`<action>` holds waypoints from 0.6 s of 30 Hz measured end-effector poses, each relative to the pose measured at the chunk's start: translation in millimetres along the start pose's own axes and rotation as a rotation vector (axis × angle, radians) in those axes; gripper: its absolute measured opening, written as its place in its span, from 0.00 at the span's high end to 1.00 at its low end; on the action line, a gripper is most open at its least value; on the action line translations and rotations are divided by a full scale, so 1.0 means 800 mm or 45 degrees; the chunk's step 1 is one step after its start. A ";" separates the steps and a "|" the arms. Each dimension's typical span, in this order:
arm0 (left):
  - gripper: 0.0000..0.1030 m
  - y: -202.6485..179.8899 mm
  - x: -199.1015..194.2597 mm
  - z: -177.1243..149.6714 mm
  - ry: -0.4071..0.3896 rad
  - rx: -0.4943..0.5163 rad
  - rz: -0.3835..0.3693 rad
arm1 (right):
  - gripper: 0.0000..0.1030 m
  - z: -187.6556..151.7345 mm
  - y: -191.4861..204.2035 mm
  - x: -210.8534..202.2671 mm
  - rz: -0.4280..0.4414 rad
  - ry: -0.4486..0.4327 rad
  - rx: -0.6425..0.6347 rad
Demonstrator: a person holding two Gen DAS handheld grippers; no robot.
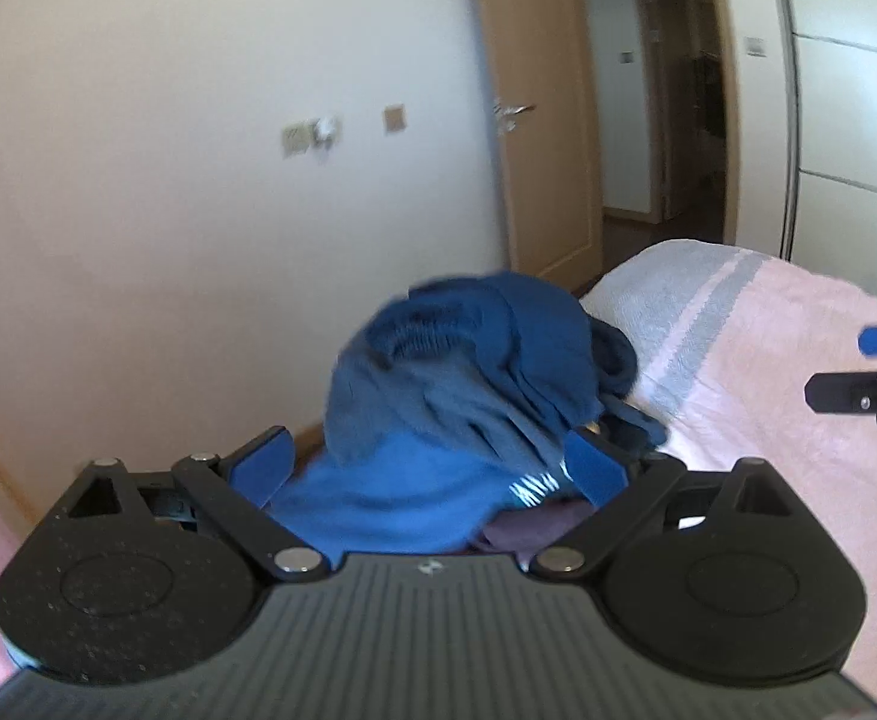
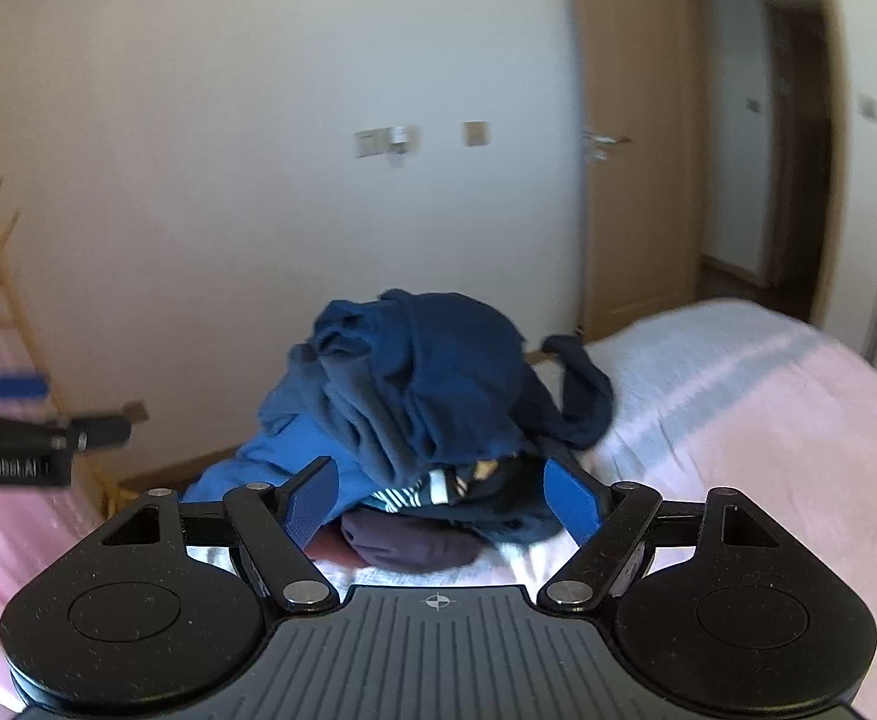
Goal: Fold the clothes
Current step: 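Grasp the navy sweatpants waistband with the left gripper while the right gripper grasps it too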
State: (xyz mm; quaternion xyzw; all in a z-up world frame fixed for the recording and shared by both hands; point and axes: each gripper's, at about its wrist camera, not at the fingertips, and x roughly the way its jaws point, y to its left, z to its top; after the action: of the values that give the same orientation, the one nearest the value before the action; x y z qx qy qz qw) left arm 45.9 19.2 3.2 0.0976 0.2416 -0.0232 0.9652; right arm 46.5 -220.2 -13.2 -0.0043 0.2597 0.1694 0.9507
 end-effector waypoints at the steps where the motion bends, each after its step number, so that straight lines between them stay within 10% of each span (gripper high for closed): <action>1: 0.06 0.008 0.021 0.004 -0.013 0.046 -0.006 | 0.24 0.006 0.003 0.013 0.006 0.004 -0.027; 18: 0.10 0.072 0.444 0.042 -0.051 0.654 -0.356 | 0.24 0.089 0.047 0.418 -0.081 0.158 -0.562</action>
State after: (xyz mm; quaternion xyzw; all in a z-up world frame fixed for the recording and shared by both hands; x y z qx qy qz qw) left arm 380.4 70.0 -124.6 0.3041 0.2198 -0.2185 0.9008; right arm 339.4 -70.8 -114.2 -0.2306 0.2742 0.1916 0.9137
